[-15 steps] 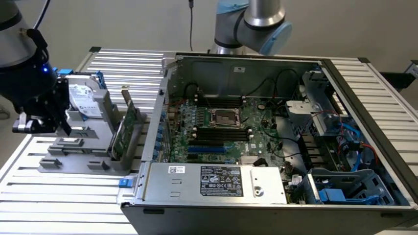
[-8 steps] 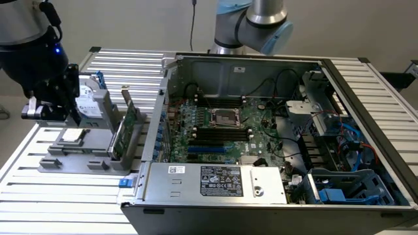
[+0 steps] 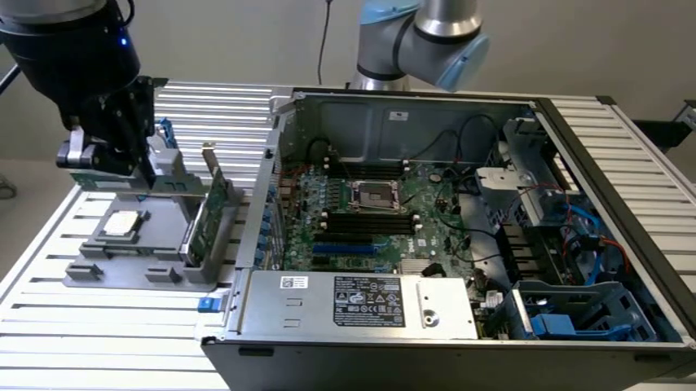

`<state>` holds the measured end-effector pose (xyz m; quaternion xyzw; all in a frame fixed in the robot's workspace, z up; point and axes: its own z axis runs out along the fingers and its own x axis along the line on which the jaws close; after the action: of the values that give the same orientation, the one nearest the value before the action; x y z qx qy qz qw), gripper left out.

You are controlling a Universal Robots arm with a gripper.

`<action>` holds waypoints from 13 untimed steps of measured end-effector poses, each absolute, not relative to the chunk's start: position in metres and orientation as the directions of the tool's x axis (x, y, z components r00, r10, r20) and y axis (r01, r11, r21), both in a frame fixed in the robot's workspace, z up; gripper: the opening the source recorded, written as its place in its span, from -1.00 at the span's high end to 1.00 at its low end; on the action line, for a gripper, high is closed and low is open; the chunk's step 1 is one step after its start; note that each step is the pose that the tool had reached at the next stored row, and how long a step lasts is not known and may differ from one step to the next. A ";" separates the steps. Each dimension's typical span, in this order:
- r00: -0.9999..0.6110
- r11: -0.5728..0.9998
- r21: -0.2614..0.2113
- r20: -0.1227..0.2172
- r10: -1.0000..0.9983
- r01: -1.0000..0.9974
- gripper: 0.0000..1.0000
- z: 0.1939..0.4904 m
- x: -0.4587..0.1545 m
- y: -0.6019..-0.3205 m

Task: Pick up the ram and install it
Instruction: 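Pick up the ram and move it above insertion slot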

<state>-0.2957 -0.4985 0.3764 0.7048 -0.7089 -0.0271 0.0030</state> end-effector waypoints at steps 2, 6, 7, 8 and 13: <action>-0.007 0.005 0.044 -0.034 -0.999 -0.999 0.73 0.385 -0.287 -0.498; -0.007 0.005 0.047 -0.034 -0.999 -0.999 0.73 0.398 -0.268 -0.498; -0.007 0.005 0.048 -0.034 -0.999 -0.999 0.73 0.401 -0.264 -0.498; -0.007 0.005 0.049 -0.034 -0.999 -0.999 0.73 0.403 -0.259 -0.498; -0.007 0.005 0.052 -0.034 -0.999 -0.999 0.73 0.409 -0.237 -0.498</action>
<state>-0.2365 -0.4985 0.4087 0.7047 -0.7088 -0.0304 0.0064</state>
